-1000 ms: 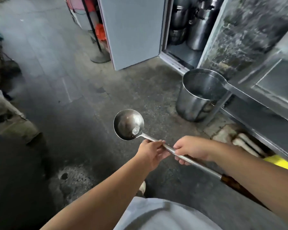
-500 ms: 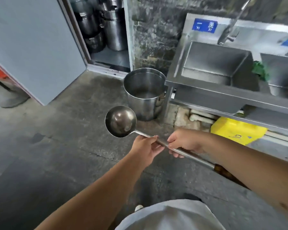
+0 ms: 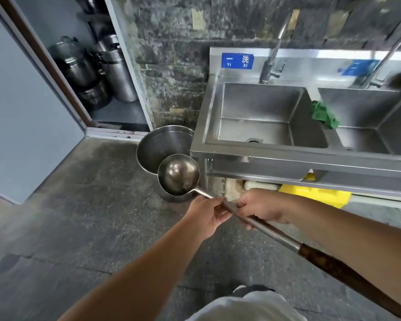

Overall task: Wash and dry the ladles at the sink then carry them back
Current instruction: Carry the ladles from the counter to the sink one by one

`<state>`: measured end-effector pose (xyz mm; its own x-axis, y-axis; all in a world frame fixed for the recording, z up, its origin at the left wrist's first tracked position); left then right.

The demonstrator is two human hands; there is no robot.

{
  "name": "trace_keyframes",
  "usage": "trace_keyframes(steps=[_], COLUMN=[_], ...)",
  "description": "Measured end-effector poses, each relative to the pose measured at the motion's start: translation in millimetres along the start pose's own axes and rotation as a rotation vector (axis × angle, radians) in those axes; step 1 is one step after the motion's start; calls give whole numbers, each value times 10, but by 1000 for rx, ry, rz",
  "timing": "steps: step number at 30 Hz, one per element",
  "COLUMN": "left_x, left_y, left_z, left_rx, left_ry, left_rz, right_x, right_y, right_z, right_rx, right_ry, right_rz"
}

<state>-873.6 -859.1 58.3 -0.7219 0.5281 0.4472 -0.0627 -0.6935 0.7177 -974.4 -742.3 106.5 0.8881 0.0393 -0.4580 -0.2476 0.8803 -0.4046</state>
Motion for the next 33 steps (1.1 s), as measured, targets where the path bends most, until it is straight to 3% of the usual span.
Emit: trace_keyframes(steps=[3,16,25,33], left_x=[365,1652,2312,2822], left_y=[105,463,578,741], left_z=[-333,-1701,-2985,-4037], left_rx=[7,-23,-26,-190], left_ry=[2,-116,-285,-415], left_rz=[-60,-168,-255,-510], right_x=[-452,-1768,-2757,-3517], right_y=[101,469,474,455], right_z=[-135,-760,-1536,-2273], right_rx=[15,108,215,343], right_ry=[-4,-39,13,30], right_rz=[-52,-679,-905,-1032])
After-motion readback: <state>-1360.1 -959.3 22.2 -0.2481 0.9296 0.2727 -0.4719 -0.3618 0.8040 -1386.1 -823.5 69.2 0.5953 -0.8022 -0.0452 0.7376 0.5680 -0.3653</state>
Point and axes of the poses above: each hand's wrist, its own z-axis away from the middle knuckle, its own x-axis out of the palm, y = z × x, the point moved 2 cm from there along -z, towards the middle knuckle, and after that the axes turned 15 degrees about x, right-handed, at the moved point
